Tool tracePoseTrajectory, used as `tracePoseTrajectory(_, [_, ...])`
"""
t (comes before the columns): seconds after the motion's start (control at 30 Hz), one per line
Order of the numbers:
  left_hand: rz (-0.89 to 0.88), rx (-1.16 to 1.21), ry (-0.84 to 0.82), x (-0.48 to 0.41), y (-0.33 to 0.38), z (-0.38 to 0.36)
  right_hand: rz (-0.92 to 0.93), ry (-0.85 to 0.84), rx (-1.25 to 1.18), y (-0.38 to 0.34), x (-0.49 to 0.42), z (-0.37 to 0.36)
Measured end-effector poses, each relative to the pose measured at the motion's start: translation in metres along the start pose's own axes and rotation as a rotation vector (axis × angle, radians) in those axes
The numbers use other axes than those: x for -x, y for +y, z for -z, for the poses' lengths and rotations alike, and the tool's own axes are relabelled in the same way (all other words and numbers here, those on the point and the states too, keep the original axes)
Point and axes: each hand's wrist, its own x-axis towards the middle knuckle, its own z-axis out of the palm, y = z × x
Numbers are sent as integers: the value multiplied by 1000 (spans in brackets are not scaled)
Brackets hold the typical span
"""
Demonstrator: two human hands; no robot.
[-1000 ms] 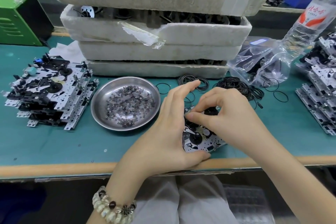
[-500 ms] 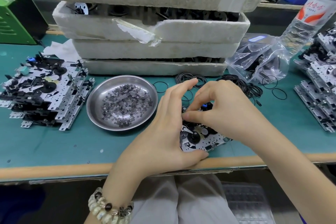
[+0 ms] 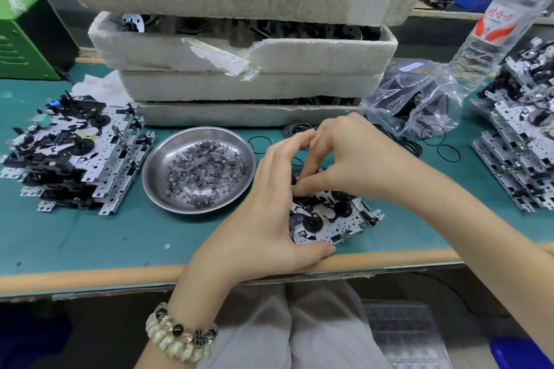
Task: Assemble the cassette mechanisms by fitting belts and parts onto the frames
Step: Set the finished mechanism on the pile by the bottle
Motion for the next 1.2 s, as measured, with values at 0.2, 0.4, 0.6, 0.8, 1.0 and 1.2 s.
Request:
tracePoseTrajectory(0.2, [3, 4, 44, -1, -3, -3, 249, 329, 347, -6, 27, -28])
tracePoseTrajectory(0.4, [31, 14, 58, -1, -4, -5, 289, 317, 358, -4, 26, -29])
tracePoseTrajectory(0.6, [13, -64, 15, 2, 2, -2, 312, 374, 322, -2, 22, -32])
tracePoseTrajectory(0.8, [-45, -99, 89, 0, 4, -1, 319, 461, 301, 7, 23, -30])
tracePoseTrajectory(1.0, [-110, -55, 155, -1, 5, -4, 306, 516, 166, 12, 24, -32])
tracePoseTrajectory(1.2, [-155, -54, 186, -1, 7, -4, 315, 551, 103, 15, 25, -32])
